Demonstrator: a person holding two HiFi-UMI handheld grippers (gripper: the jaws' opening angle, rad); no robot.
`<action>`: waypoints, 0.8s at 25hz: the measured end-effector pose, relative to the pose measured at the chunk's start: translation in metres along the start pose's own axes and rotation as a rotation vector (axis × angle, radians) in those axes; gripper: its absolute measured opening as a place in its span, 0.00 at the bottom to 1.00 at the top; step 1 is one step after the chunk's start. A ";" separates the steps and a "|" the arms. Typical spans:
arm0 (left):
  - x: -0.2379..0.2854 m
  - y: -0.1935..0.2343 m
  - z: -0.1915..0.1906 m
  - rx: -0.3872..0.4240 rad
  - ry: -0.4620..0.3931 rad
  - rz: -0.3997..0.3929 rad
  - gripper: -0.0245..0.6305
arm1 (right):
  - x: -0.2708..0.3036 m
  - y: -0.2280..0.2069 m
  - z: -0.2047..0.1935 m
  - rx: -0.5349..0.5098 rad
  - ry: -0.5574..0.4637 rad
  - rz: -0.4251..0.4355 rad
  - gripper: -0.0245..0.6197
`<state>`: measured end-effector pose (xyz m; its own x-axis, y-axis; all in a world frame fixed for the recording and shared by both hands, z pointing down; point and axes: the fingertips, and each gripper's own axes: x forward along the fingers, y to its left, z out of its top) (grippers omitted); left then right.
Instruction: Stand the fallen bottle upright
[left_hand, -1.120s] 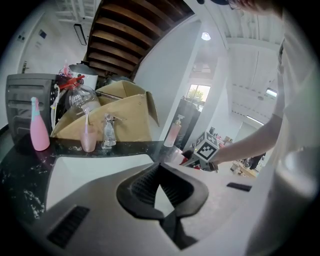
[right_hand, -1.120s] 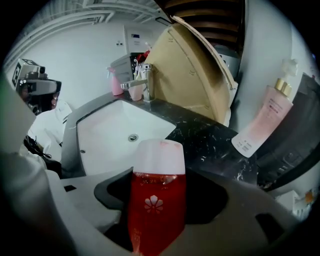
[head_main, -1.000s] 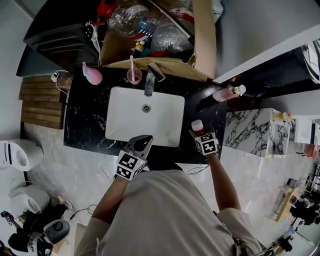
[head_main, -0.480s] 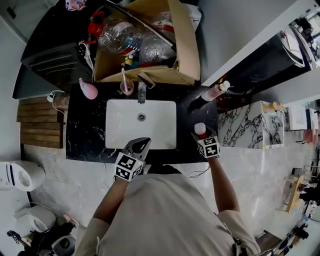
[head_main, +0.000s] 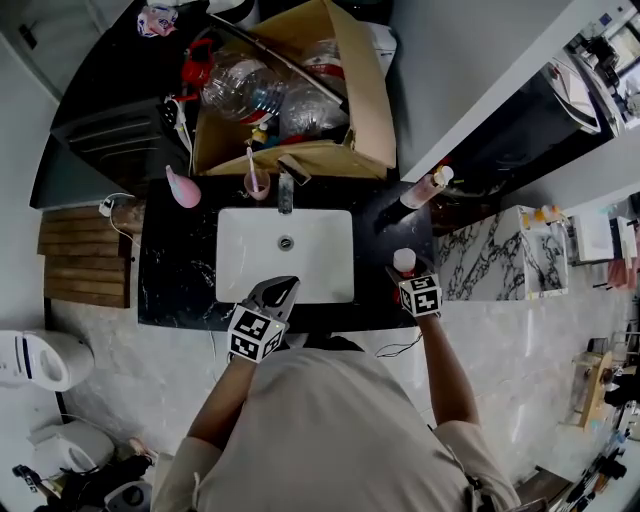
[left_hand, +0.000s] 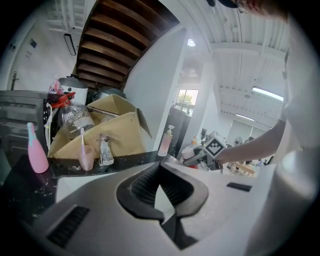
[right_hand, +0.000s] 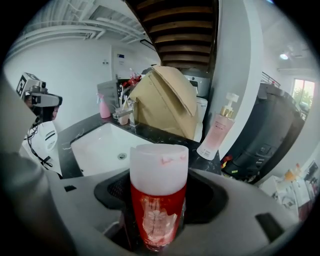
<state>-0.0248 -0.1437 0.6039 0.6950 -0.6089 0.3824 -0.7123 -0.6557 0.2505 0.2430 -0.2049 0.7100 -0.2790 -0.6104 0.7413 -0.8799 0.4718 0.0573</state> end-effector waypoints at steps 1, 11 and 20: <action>-0.001 0.001 0.001 0.001 -0.002 0.002 0.05 | -0.001 -0.001 0.002 0.000 -0.004 -0.003 0.51; -0.003 -0.005 0.004 0.018 -0.005 0.001 0.05 | -0.007 -0.011 0.018 0.033 -0.056 -0.033 0.51; 0.002 -0.009 0.010 0.033 0.006 0.001 0.05 | -0.012 -0.011 0.025 0.110 -0.154 -0.049 0.51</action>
<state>-0.0162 -0.1433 0.5934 0.6938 -0.6066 0.3882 -0.7090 -0.6699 0.2204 0.2458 -0.2191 0.6838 -0.2826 -0.7254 0.6277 -0.9284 0.3713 0.0111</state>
